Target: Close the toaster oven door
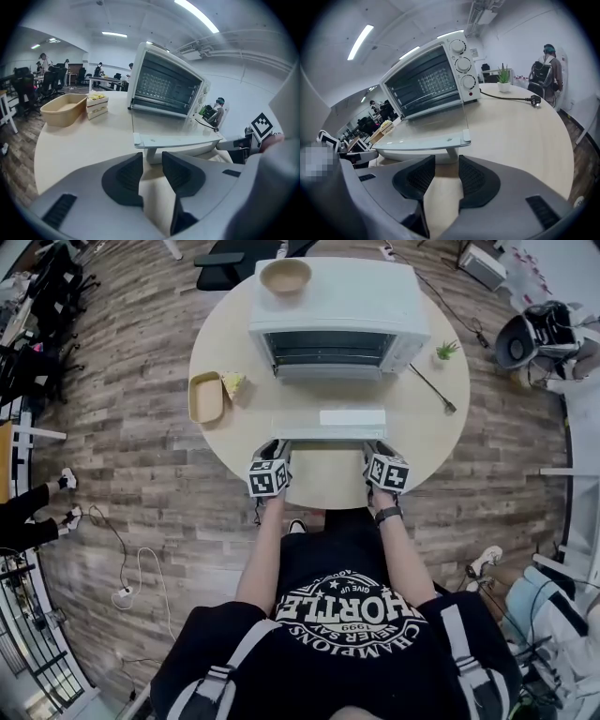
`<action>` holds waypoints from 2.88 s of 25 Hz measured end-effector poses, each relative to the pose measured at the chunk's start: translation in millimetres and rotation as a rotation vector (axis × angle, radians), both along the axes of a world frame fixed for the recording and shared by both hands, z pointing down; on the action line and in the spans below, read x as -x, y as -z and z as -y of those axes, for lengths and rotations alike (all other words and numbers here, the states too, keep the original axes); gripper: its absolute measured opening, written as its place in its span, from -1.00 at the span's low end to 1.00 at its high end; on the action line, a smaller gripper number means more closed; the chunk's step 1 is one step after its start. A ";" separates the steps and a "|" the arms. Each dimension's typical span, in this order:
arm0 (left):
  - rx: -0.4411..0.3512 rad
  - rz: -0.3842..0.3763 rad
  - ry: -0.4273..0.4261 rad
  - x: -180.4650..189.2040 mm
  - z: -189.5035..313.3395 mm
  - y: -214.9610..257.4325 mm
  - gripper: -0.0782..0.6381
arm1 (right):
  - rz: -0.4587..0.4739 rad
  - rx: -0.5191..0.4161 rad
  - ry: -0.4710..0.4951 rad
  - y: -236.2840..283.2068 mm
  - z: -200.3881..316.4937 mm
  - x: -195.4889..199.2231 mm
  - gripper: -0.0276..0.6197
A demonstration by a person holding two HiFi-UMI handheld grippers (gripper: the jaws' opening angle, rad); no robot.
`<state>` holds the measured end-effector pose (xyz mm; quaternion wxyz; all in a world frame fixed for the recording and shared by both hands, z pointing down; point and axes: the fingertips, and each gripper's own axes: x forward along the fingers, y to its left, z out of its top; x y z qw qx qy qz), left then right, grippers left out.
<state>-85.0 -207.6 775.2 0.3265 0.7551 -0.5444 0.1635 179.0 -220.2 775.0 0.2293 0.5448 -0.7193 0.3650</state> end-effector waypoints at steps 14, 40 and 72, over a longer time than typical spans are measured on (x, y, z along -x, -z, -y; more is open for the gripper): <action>0.017 0.100 -0.015 -0.5 9.3 -5.6 -0.55 | -0.014 0.011 0.008 -4.5 9.9 -8.8 -0.63; 0.002 0.070 -0.031 0.6 9.2 11.2 -0.55 | -0.016 -0.014 -0.036 11.8 10.4 -7.9 -0.63; -0.079 -0.021 -0.015 2.6 12.1 44.4 -0.54 | 0.051 -0.069 -0.140 46.5 13.0 -7.2 -0.61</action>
